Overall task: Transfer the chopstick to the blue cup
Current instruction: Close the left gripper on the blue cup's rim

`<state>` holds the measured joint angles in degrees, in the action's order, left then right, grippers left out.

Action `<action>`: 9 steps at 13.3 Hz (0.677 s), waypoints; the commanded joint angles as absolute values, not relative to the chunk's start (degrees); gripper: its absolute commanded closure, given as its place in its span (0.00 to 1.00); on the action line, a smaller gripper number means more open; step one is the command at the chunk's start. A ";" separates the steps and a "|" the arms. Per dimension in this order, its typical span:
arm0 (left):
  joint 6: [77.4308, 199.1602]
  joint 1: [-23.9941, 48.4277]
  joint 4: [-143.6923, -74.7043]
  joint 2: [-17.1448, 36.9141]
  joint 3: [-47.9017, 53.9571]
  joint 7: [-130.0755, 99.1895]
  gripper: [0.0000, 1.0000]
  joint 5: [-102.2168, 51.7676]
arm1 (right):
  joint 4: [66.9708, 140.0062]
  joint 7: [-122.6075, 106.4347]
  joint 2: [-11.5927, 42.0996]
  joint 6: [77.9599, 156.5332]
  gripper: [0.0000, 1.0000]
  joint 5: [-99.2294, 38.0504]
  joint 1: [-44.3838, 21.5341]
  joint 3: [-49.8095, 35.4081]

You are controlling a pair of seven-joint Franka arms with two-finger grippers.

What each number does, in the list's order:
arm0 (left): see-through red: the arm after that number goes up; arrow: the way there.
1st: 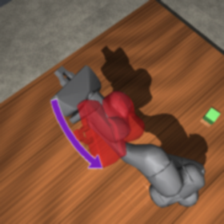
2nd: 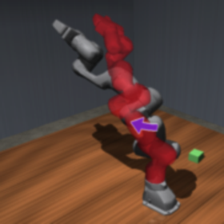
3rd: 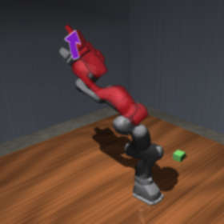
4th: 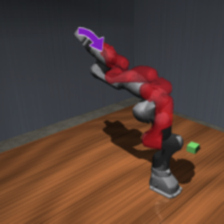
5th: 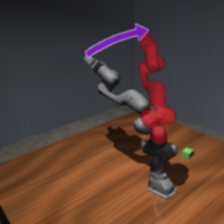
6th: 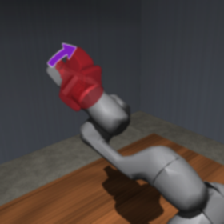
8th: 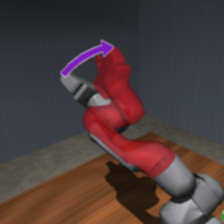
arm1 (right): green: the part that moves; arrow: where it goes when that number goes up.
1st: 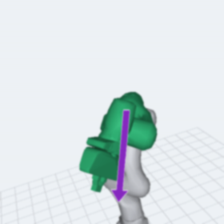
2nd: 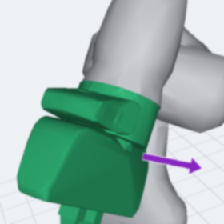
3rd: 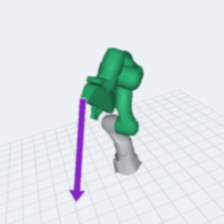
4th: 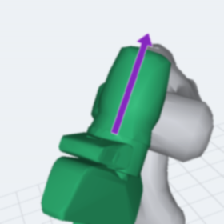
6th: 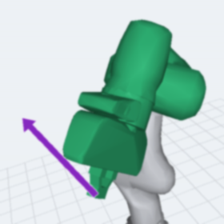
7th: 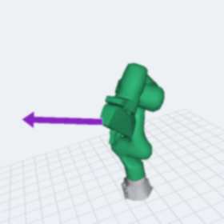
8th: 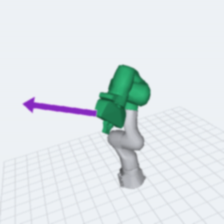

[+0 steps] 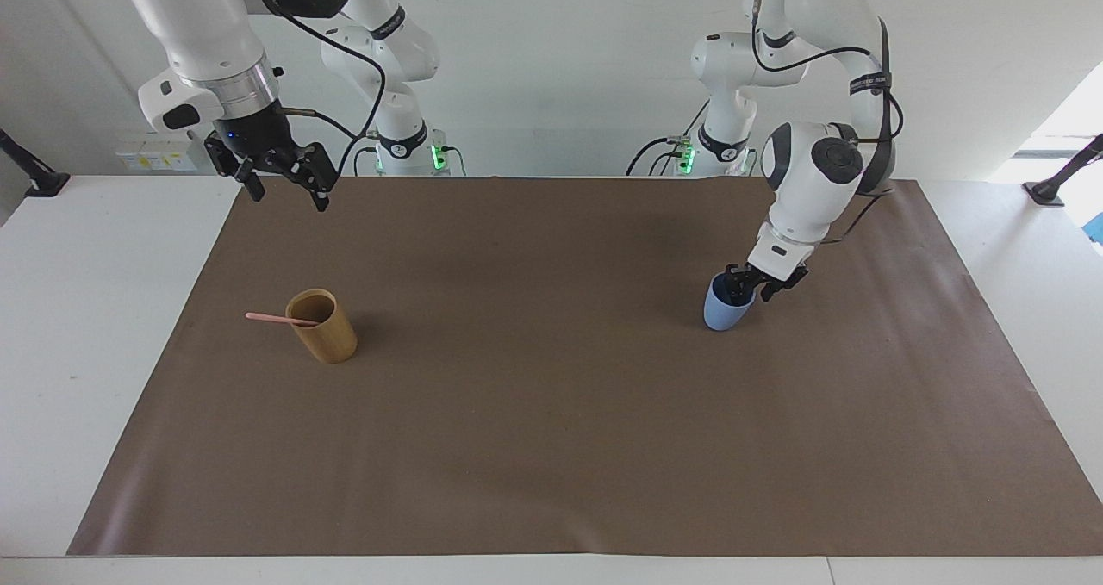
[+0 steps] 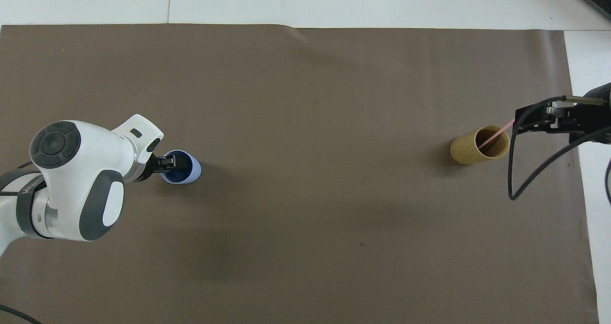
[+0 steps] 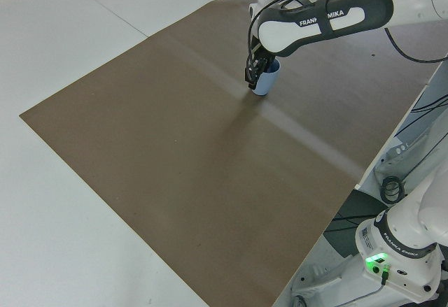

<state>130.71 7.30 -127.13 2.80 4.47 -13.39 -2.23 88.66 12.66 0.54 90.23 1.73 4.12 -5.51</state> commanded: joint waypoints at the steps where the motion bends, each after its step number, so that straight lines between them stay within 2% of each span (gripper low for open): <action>1: 130.52 9.31 -126.57 2.81 3.69 -13.10 1.00 -2.20 | 89.30 10.81 0.35 91.32 0.00 1.23 4.83 -5.62; 5: 125.62 9.32 -120.52 2.55 3.52 -13.36 1.00 -1.67 | 89.38 10.99 0.35 92.11 0.00 1.23 4.83 -5.45; 9: 110.69 11.50 -105.77 2.72 3.69 -13.88 1.00 -1.23 | 89.65 10.90 0.35 92.11 0.00 1.23 4.83 -5.01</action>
